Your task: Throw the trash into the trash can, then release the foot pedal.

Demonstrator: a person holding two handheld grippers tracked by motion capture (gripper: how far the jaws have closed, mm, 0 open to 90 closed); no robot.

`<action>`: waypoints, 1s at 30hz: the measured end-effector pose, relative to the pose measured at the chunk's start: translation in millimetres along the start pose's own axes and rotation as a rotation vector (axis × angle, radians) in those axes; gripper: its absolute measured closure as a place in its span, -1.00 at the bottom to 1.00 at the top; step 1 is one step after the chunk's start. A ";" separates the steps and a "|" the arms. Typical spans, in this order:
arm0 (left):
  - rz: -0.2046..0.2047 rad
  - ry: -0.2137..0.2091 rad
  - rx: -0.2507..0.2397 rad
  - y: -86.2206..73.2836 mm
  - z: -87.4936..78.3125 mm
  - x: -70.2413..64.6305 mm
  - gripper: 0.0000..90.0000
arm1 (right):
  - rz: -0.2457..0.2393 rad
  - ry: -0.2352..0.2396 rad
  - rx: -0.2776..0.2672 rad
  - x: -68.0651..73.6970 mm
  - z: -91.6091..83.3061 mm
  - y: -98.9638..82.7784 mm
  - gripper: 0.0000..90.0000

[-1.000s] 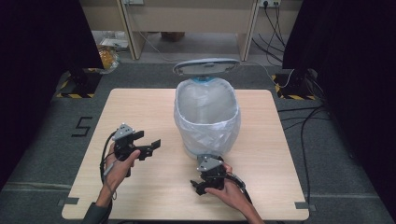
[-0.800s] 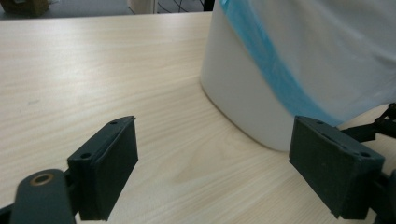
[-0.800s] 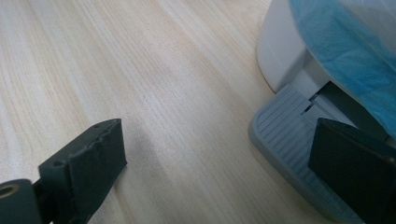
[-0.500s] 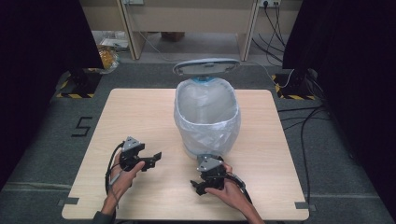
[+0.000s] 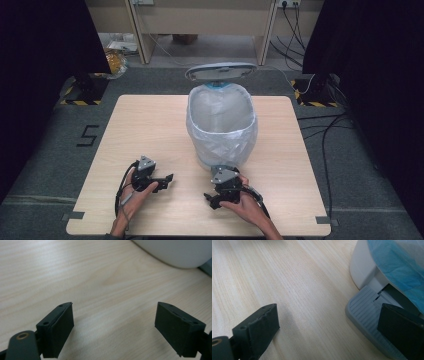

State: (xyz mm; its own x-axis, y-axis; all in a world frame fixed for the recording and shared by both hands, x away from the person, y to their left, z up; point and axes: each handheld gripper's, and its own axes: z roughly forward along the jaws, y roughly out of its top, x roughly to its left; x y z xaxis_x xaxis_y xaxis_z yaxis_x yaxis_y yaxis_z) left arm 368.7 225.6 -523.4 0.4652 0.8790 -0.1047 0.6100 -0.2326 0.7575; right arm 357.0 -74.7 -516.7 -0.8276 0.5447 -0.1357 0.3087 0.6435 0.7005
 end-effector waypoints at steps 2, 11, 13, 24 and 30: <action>0.001 0.000 0.002 -0.3 -0.7 0.4 -0.68 | 0.002 0.002 -0.001 0.2 0.1 -0.1 -0.92; 0.063 0.040 0.030 0.6 3.3 -6.6 -0.76 | 0.004 0.003 -0.004 0.3 0.3 -0.4 -0.93; 0.062 0.046 0.033 1.2 4.3 -7.1 -0.79 | 0.000 0.003 -0.004 0.0 0.2 -0.6 -0.93; 0.060 0.050 0.041 2.2 5.3 -7.5 -0.84 | 0.005 0.002 -0.006 0.5 0.4 -0.5 -0.93; 0.060 0.049 0.040 2.2 5.4 -7.5 -0.85 | 0.003 0.003 -0.007 0.4 0.4 -0.6 -0.94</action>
State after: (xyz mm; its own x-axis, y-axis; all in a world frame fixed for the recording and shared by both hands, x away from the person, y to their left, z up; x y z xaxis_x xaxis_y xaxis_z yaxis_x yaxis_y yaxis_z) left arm 370.0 216.2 -524.5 0.4705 0.8820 -0.0277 0.6076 -0.3011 0.7349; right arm 356.7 -74.7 -517.5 -0.8281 0.5450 -0.1310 0.3084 0.6381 0.7055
